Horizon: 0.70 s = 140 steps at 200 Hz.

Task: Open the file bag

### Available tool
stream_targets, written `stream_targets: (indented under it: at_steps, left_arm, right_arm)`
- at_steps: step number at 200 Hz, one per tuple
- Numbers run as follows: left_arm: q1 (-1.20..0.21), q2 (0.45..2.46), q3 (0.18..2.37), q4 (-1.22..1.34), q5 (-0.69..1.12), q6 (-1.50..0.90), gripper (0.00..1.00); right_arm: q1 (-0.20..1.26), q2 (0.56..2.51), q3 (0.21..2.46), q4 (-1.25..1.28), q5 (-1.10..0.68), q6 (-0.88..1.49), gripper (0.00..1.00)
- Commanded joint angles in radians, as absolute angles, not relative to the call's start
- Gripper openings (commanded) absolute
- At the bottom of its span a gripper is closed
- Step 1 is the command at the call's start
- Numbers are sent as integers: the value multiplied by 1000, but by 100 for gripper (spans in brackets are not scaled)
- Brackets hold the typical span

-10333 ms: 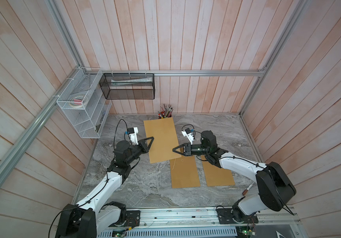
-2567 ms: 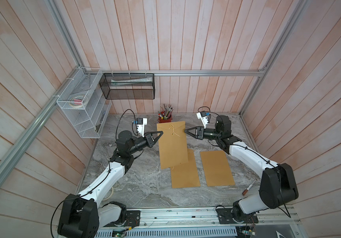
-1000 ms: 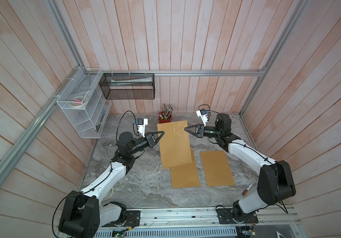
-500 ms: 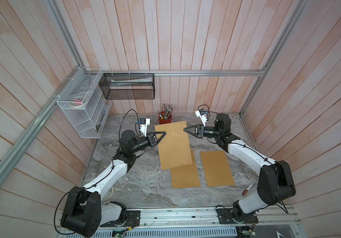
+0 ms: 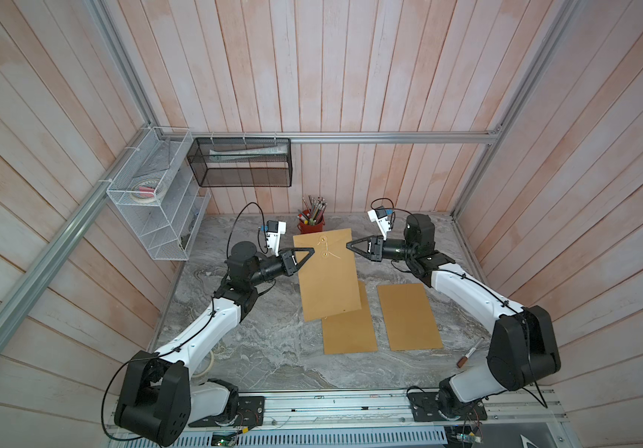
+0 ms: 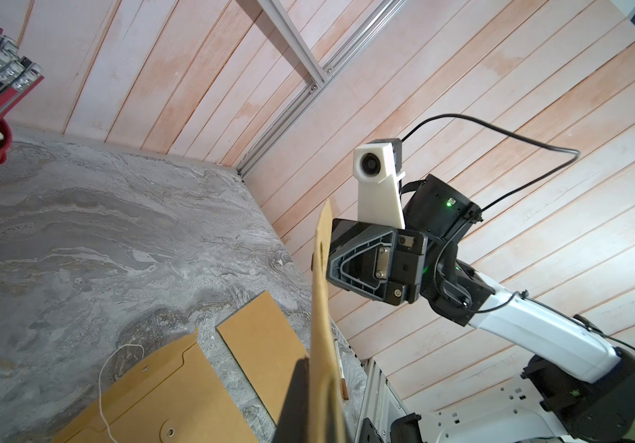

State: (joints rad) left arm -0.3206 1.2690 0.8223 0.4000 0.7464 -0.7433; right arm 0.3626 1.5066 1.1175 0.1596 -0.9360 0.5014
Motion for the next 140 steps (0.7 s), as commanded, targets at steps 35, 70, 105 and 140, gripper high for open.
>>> stream_targets:
  at_steps: [35, 70, 105, 140]
  left_arm:
    - [-317, 1239, 893, 257, 653, -660, 0]
    - [-319, 1253, 921, 204, 646, -655, 0]
    - [-321, 1253, 934, 167, 652, -649, 0]
    - [-322, 1249, 953, 115, 652, -634, 0]
  right_arm:
    - [418, 1408, 1214, -177, -637, 268, 20]
    - [509, 1423, 1293, -262, -488, 187, 21]
    - [598, 1467, 1362, -317, -344, 107, 21]
    - [648, 1523, 1411, -370, -252, 54, 23]
